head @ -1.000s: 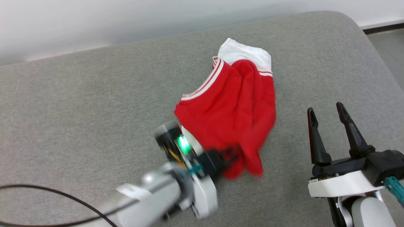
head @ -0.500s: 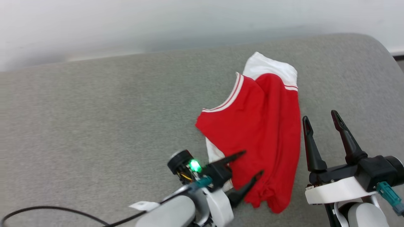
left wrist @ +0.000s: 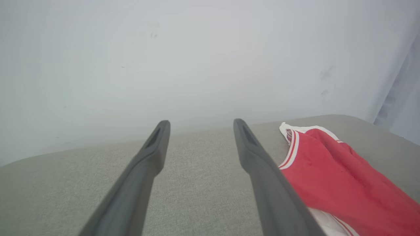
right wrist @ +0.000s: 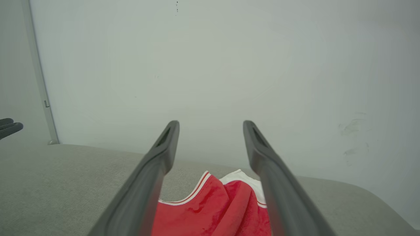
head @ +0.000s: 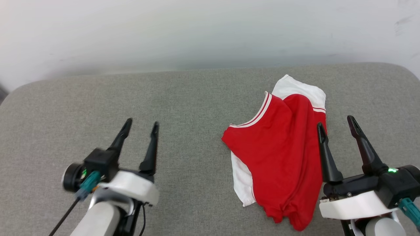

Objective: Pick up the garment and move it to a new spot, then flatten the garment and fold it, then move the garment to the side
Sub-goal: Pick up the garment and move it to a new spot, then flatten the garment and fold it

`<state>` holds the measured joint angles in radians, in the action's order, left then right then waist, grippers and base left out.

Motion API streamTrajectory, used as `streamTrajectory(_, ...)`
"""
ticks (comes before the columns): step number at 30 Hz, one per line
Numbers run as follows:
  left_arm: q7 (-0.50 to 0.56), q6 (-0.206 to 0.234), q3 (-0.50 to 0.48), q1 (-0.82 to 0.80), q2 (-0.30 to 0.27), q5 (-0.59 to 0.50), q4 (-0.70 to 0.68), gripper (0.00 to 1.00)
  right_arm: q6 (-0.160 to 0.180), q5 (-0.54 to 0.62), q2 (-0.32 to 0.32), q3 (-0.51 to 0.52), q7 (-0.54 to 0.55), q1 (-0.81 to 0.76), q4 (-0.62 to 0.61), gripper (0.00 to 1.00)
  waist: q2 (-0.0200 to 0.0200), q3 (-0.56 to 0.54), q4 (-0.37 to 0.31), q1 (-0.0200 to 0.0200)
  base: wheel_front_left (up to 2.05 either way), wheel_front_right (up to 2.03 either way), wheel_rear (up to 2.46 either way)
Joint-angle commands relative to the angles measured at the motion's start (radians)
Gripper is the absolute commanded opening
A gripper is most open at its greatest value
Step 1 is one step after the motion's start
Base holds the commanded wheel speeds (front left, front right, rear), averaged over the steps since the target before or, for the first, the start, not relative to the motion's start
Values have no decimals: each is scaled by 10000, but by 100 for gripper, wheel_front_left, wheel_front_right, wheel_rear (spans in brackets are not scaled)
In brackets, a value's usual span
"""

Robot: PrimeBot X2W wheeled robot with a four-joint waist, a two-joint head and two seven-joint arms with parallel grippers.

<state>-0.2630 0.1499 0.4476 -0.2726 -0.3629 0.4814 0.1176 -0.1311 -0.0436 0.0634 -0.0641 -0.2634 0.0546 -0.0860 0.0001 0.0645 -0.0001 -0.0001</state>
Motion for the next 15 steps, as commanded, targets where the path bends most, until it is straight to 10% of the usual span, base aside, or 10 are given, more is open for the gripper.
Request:
streamTrajectory(1, -25, 94, -343, 340, 137, -61, -217, 100, 7, -52, 12, -33, -20, -117, -24, 100, -1, -64, -9, 1, 0, 0, 0)
streamTrajectory(15, -26, -1432, -3120, 3663, 1974, -1668, -1664, 100, 7, -171, -41, -257, -20, -652, 83, 100, -1, -309, 23, 1, 0, 0, 0)
